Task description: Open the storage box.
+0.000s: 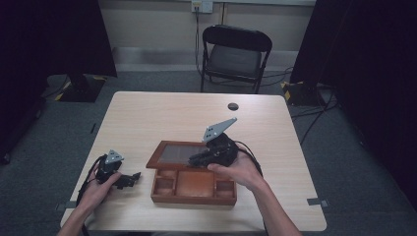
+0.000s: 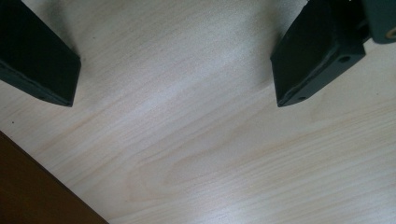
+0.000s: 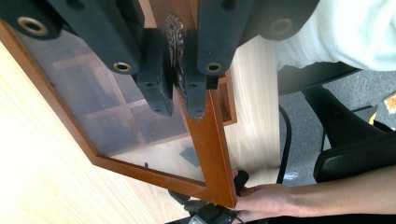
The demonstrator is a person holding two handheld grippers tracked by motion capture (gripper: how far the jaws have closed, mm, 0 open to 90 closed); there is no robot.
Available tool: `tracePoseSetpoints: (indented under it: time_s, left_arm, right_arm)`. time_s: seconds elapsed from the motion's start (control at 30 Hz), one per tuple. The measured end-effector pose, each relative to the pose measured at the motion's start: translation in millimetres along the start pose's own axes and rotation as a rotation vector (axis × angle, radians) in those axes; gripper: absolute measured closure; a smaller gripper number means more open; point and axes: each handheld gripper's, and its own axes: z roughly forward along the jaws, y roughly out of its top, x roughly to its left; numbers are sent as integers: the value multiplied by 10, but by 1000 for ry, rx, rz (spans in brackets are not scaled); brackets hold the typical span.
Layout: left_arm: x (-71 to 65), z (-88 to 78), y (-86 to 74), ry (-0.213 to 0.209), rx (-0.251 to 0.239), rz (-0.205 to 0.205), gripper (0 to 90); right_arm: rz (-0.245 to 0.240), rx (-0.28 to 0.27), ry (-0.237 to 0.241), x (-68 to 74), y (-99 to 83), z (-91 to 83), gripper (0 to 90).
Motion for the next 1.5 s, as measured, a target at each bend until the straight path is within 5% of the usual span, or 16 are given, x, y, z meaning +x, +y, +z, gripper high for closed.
tracePoseSetpoints:
  time_s: [1.5]
  left_arm:
    - [3, -2, 0, 0, 3, 4, 5]
  right_arm:
    - [7, 6, 0, -103, 151, -81, 835]
